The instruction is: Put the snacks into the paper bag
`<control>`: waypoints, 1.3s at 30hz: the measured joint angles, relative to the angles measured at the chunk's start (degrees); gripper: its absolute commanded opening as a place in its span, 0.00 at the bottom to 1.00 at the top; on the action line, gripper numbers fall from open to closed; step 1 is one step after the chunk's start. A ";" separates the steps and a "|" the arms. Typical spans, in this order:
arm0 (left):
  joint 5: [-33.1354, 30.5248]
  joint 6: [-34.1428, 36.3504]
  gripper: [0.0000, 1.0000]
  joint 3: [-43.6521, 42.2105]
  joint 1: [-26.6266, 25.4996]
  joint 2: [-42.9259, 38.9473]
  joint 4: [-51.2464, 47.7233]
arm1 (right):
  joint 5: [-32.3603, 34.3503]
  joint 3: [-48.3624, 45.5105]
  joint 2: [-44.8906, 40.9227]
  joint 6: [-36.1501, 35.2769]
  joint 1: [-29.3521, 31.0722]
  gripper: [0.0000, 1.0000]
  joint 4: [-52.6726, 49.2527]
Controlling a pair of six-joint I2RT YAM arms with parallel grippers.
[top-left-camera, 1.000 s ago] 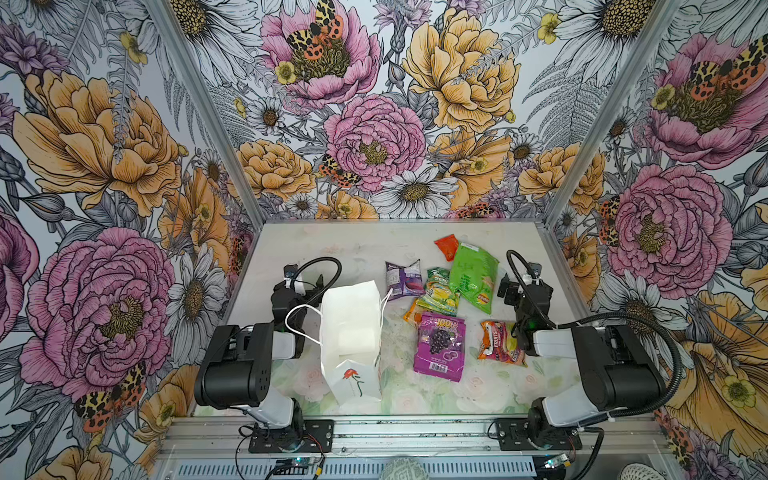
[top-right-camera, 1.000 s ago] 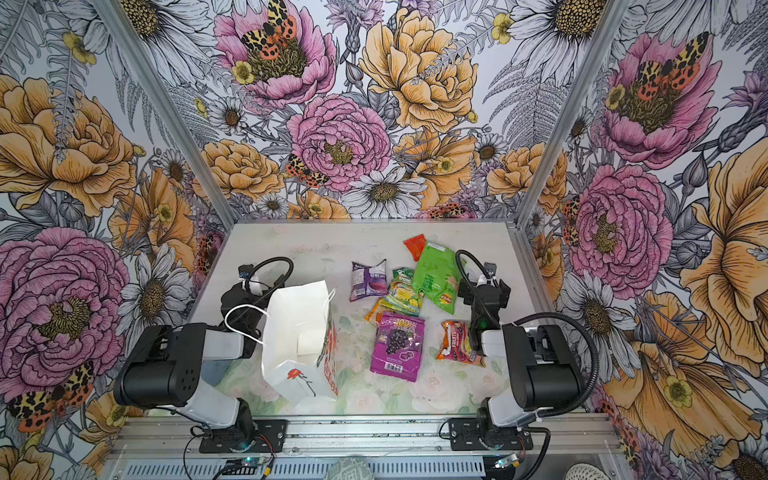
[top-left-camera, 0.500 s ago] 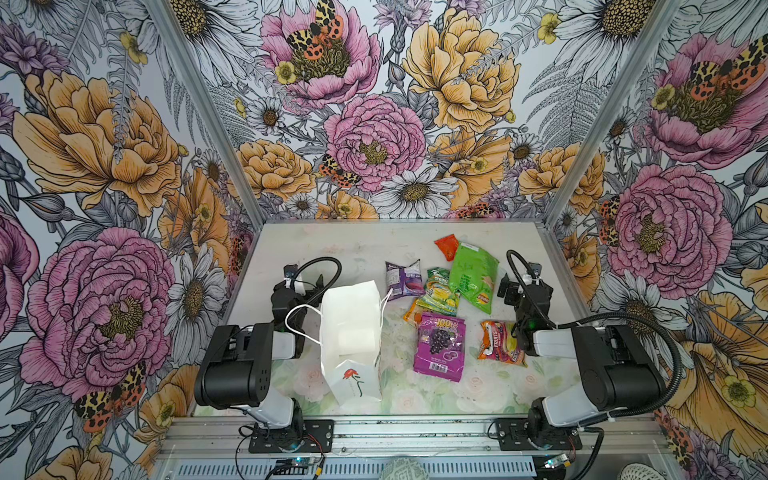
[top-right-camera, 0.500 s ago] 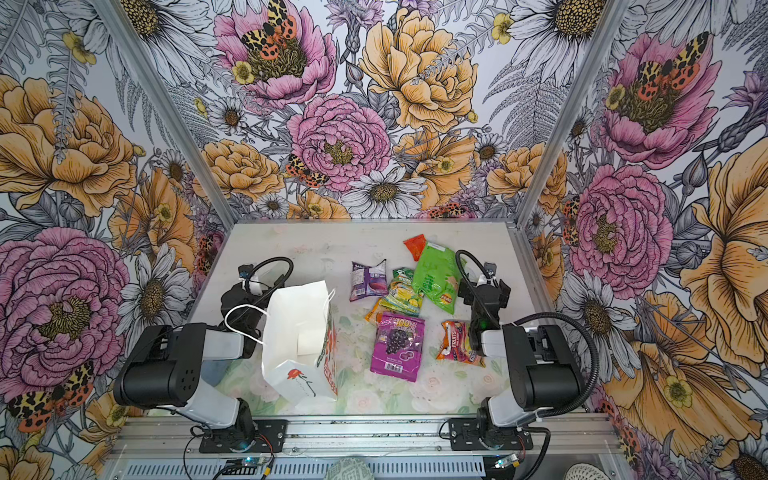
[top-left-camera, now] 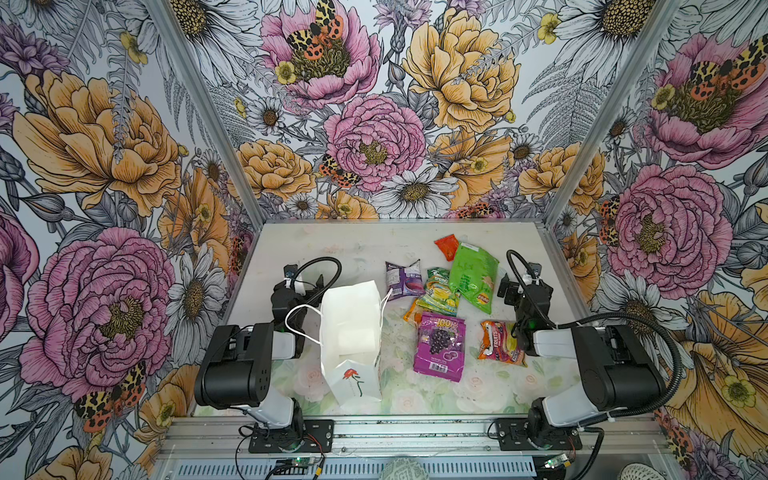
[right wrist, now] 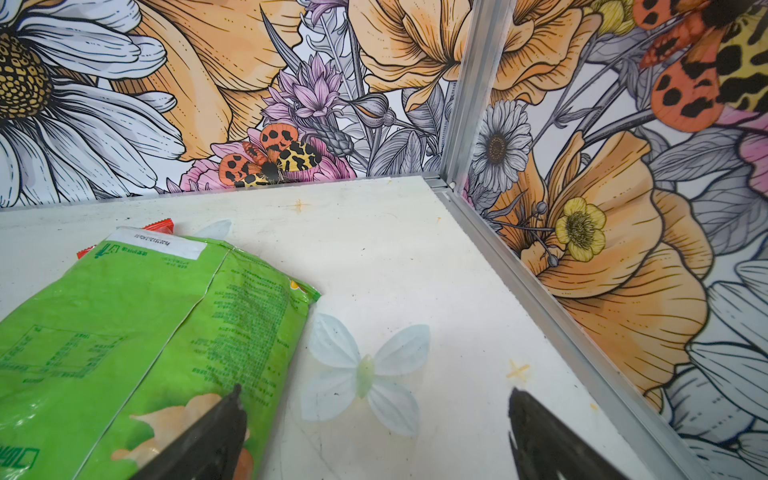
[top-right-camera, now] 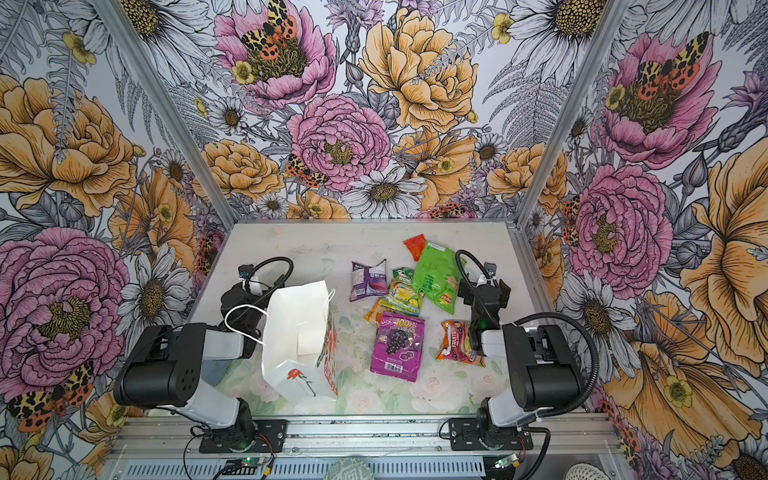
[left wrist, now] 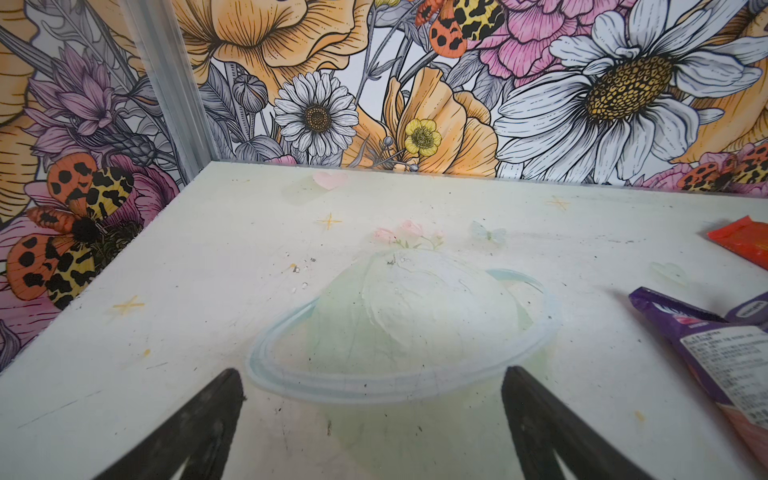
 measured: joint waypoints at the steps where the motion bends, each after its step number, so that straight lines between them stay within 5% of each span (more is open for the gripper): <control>1: -0.02 0.02 0.99 -0.15 -0.09 -0.09 0.28 | -0.02 0.00 0.00 -0.02 0.00 1.00 0.02; 5: -2.51 0.13 0.99 -3.61 -1.36 -4.39 1.49 | -0.79 -3.13 -1.09 -0.92 0.52 1.00 3.69; 13: -9.77 -0.57 0.99 -0.76 -1.55 -24.48 -13.62 | -0.22 -8.59 -13.88 -1.09 1.22 1.00 2.16; 18: -18.86 -5.99 0.99 4.61 -1.53 -35.19 -28.41 | 3.34 -3.89 -23.93 1.33 1.46 1.00 -11.85; 25: -32.98 -24.37 0.99 19.39 2.93 -40.52 -53.42 | 5.84 9.05 -34.67 9.90 1.46 1.00 -31.39; 32: -29.79 -33.11 0.99 32.46 7.67 -41.09 -74.82 | 3.23 16.59 -39.87 20.35 -1.18 1.00 -50.53; 39: -8.35 -26.91 0.99 43.69 14.29 -46.14 -85.22 | -6.10 20.85 -45.59 27.15 -5.53 1.00 -64.02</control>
